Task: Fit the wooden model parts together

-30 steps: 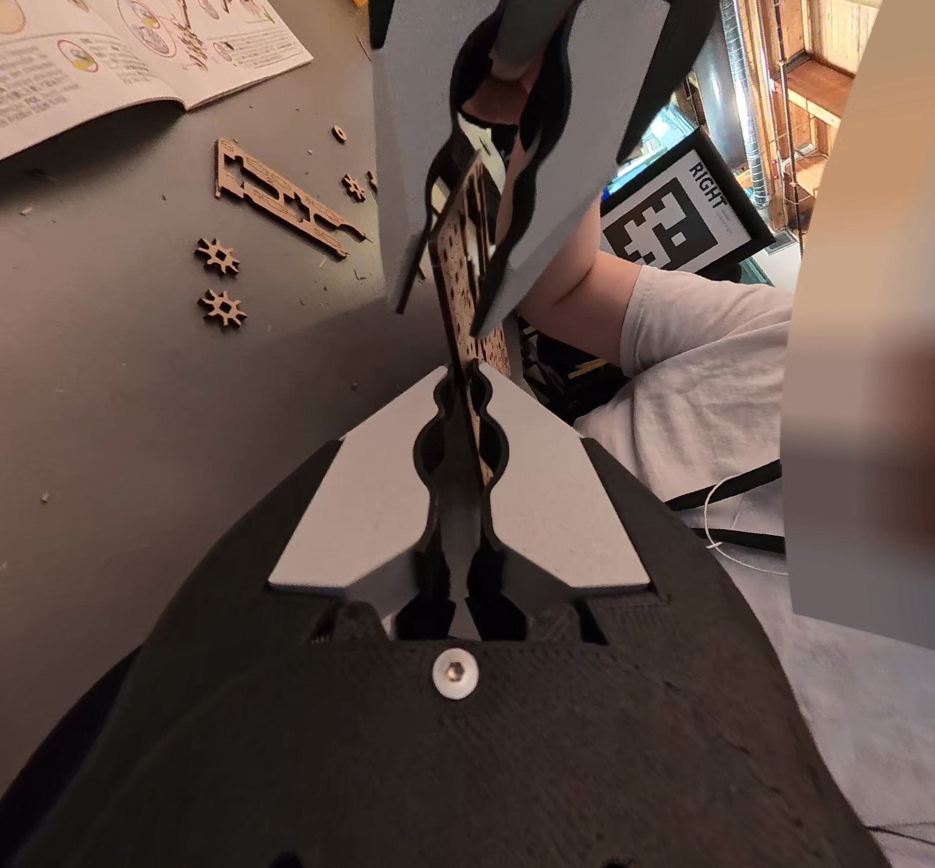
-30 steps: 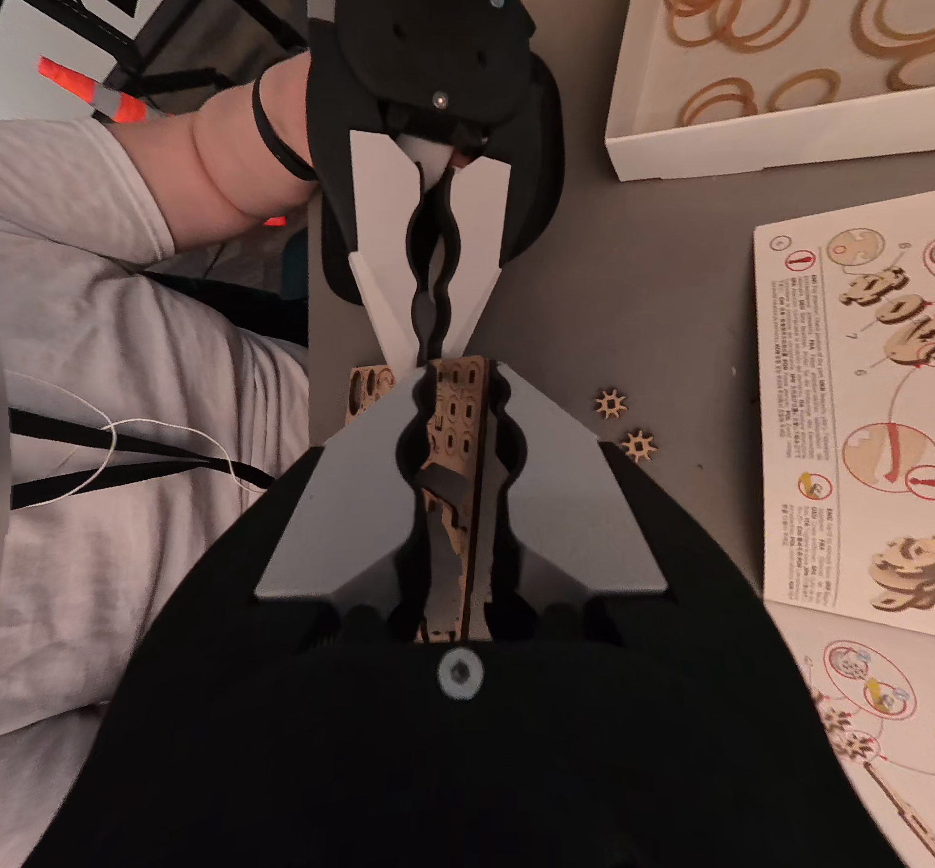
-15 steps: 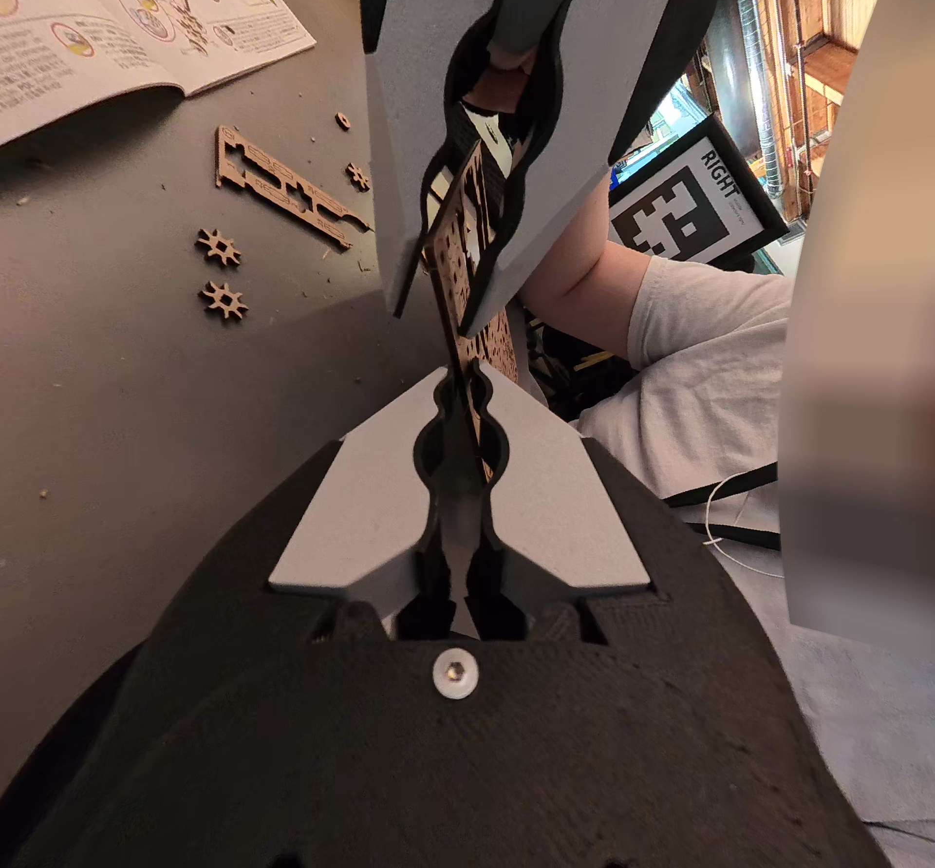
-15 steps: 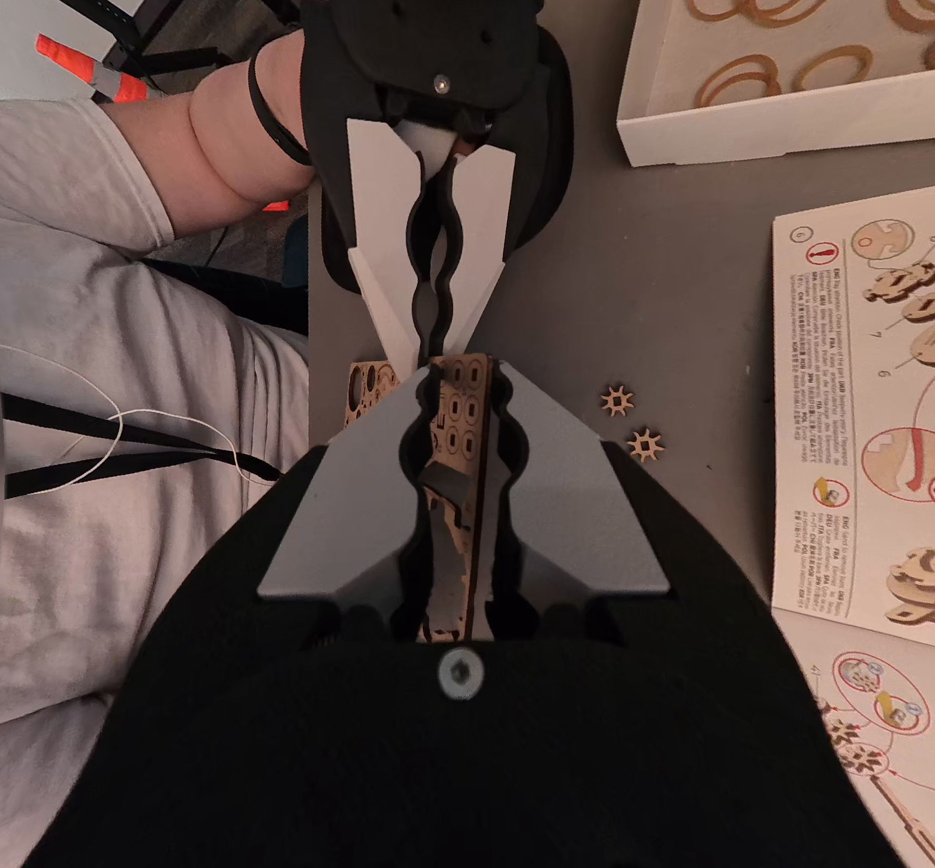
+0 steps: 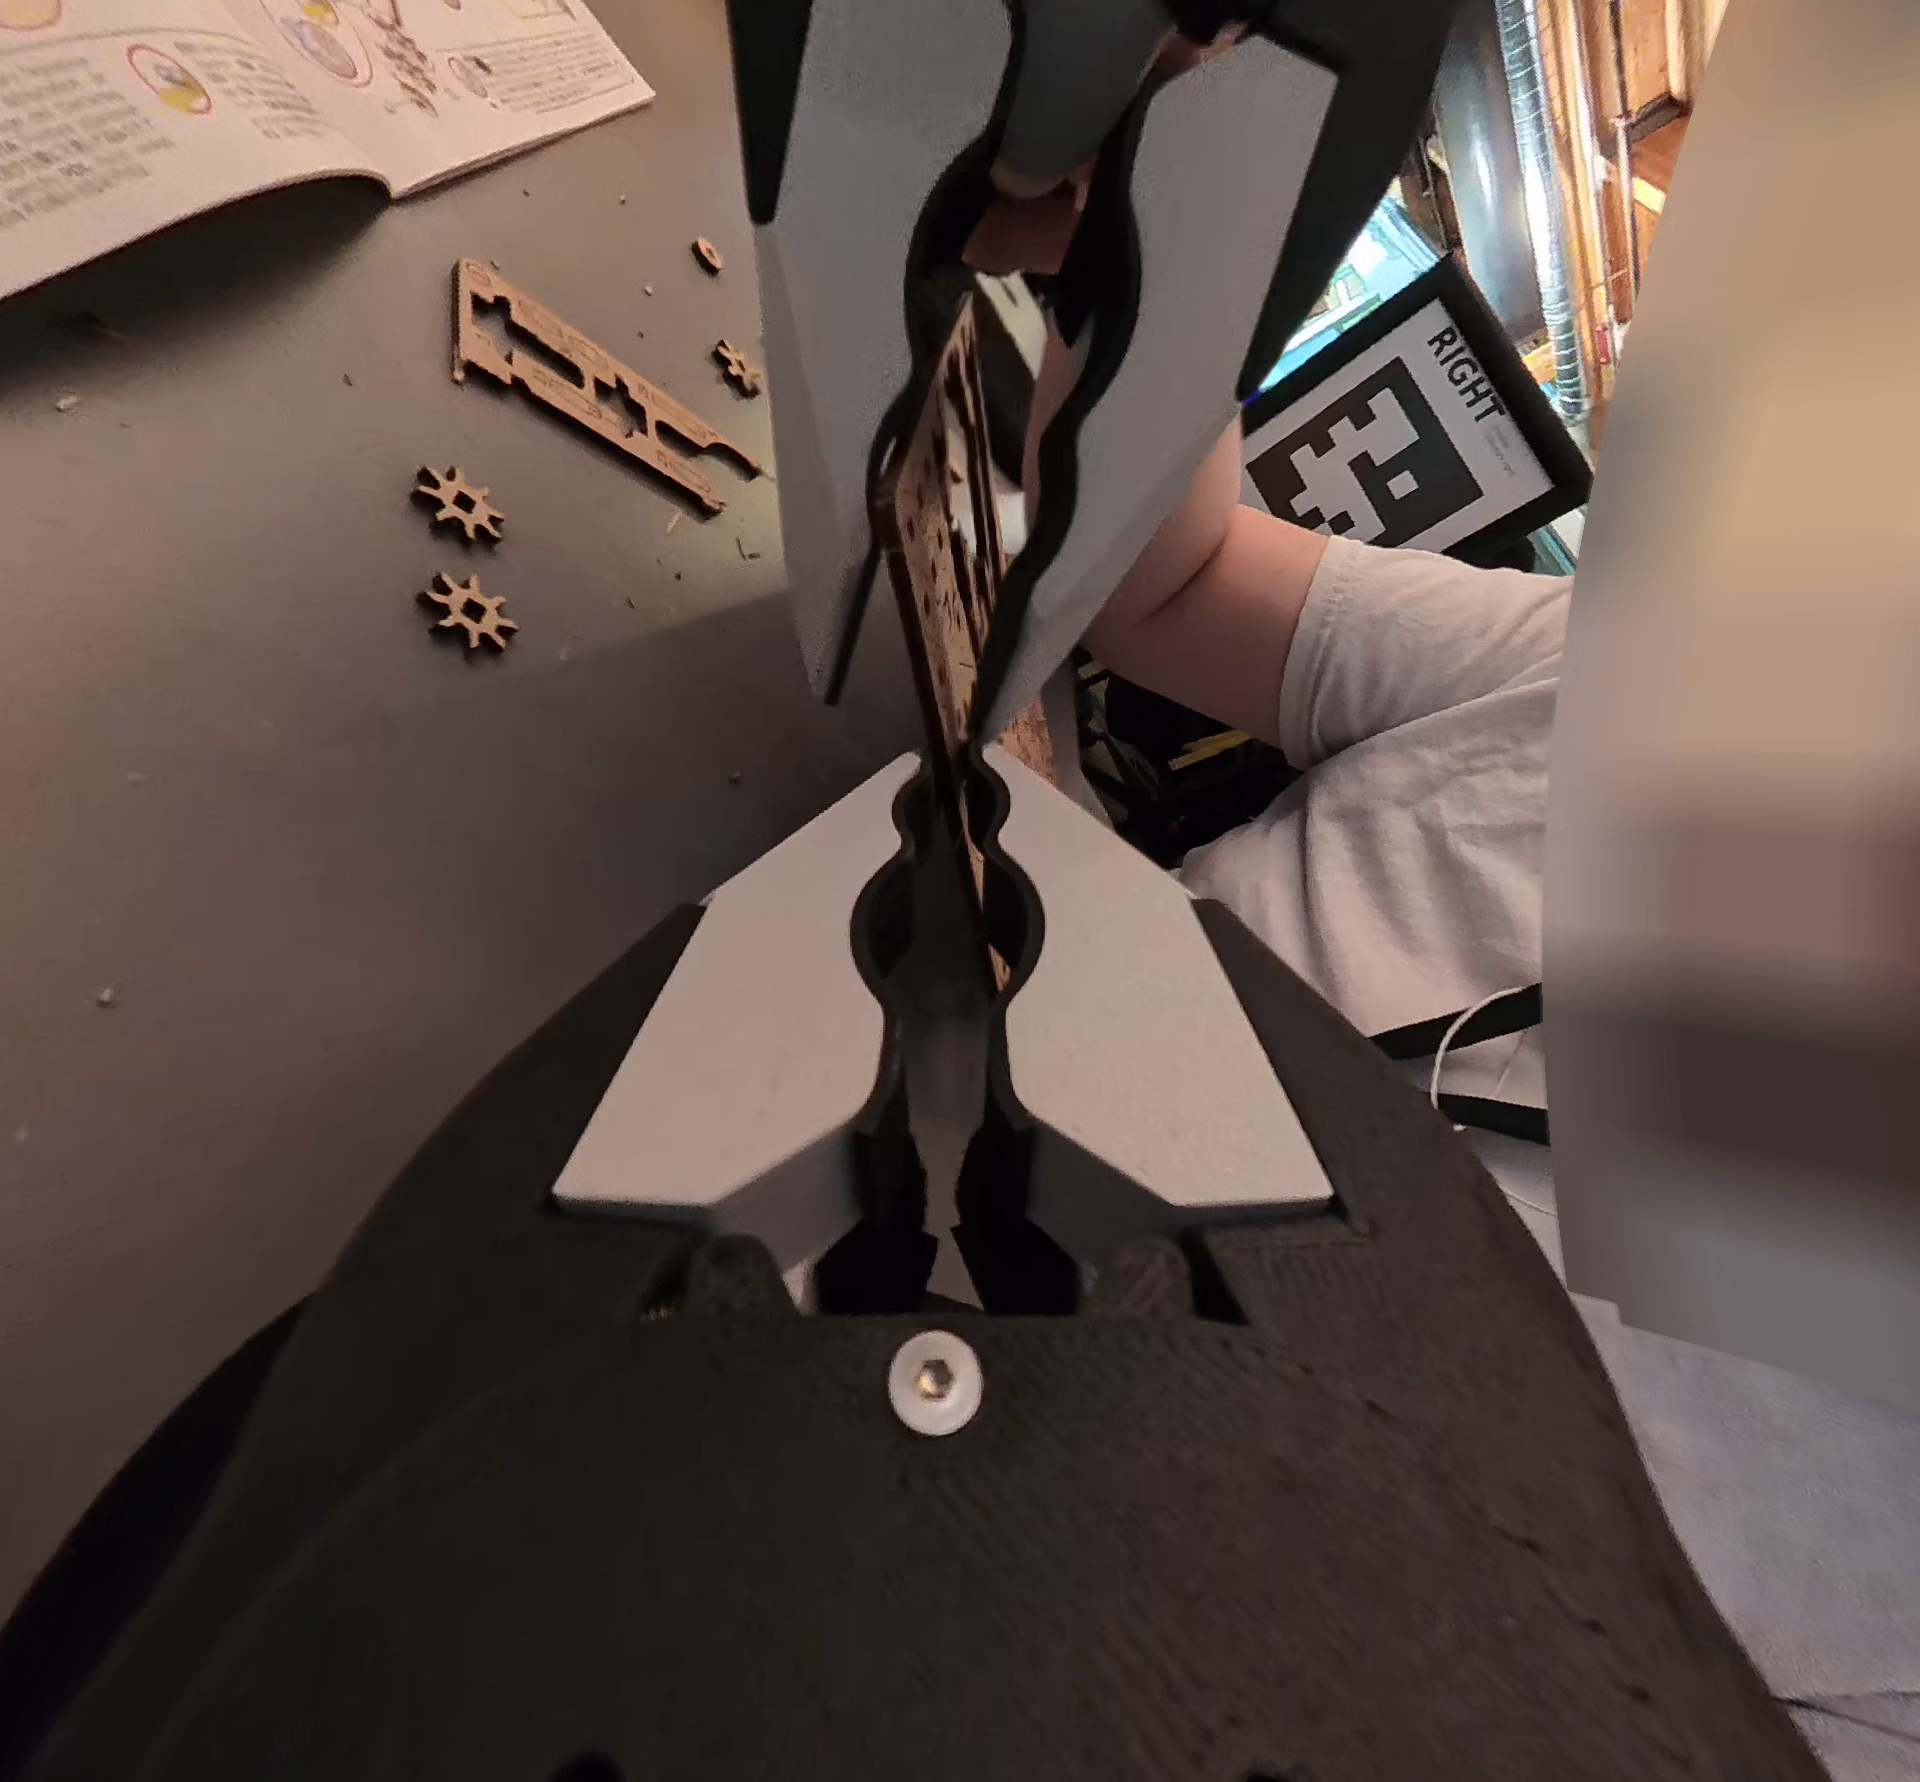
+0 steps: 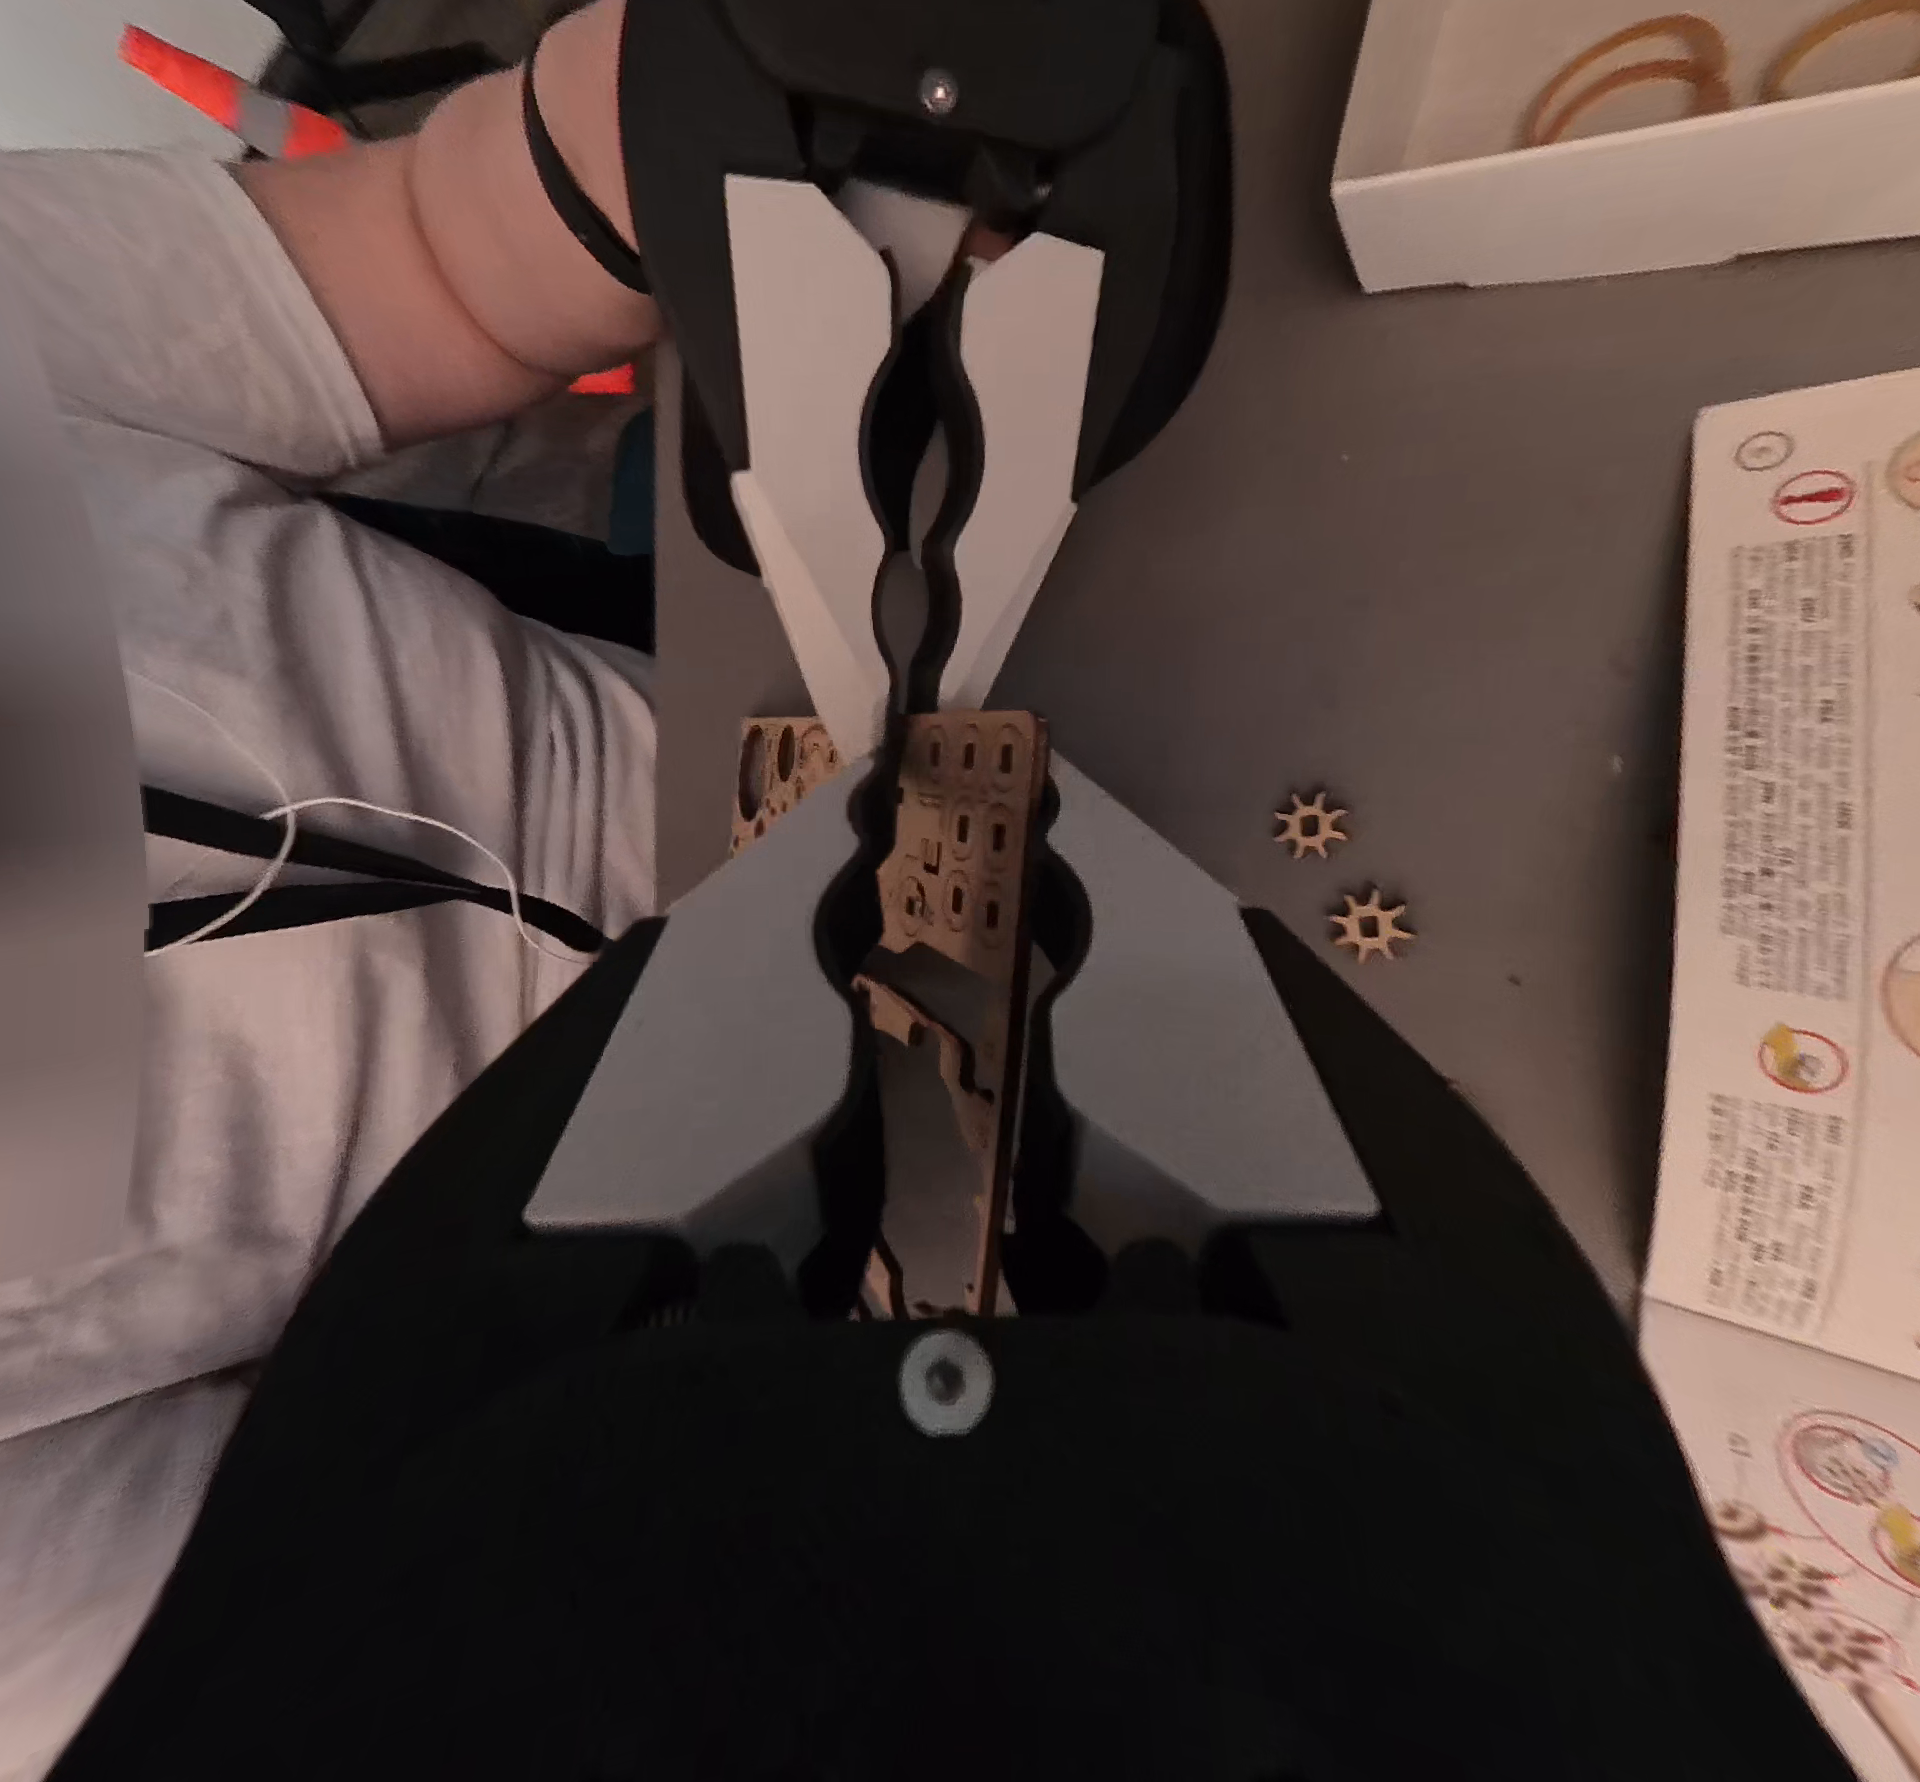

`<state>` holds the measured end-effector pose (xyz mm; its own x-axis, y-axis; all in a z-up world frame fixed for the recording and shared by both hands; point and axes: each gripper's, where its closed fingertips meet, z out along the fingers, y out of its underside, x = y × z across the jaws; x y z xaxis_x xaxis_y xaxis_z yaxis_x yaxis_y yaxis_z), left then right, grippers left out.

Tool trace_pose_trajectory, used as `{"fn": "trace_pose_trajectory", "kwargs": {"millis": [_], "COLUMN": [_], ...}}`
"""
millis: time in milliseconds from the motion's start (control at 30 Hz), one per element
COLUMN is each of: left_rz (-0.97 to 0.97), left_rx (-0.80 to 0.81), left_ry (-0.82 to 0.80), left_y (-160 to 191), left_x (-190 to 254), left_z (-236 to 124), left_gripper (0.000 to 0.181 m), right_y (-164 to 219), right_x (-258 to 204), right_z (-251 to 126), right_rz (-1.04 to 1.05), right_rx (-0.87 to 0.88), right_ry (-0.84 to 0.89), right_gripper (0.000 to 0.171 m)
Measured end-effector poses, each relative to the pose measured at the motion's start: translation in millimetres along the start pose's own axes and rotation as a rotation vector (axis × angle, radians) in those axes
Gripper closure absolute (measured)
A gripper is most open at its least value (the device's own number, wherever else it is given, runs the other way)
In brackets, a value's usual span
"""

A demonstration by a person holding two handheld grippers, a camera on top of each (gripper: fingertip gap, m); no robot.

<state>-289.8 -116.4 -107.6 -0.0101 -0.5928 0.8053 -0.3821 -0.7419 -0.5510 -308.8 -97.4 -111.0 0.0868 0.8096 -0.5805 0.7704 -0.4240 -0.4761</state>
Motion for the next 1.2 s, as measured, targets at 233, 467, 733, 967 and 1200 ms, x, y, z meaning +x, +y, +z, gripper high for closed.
{"fn": "trace_pose_trajectory", "kwargs": {"millis": [233,467,733,967,1200], "left_rz": [0.012,0.016,0.012,0.018,0.028], "left_rx": [0.026,0.010,0.012,0.020,0.005], "left_ry": [0.028,0.009,0.008,0.022,0.005], "left_y": [-4,-1,-2,-3,-1], "left_x": [5,3,2,4,3], "left_z": [-2,-1,-1,-2,0], "left_gripper": [0.181,0.179,0.179,0.180,0.179], "right_y": [-7,-9,-7,-9,-7], "right_x": [-4,1,0,-4,-2], "right_z": [-6,-10,-8,-9,-7], "right_rz": [-0.012,0.026,0.027,0.026,0.056], "right_rx": [0.041,0.073,0.056,0.071,0.062], "right_ry": [-0.003,0.000,-0.004,-0.025,-0.047], "right_gripper": [0.153,0.153,0.152,0.154,0.158]}}
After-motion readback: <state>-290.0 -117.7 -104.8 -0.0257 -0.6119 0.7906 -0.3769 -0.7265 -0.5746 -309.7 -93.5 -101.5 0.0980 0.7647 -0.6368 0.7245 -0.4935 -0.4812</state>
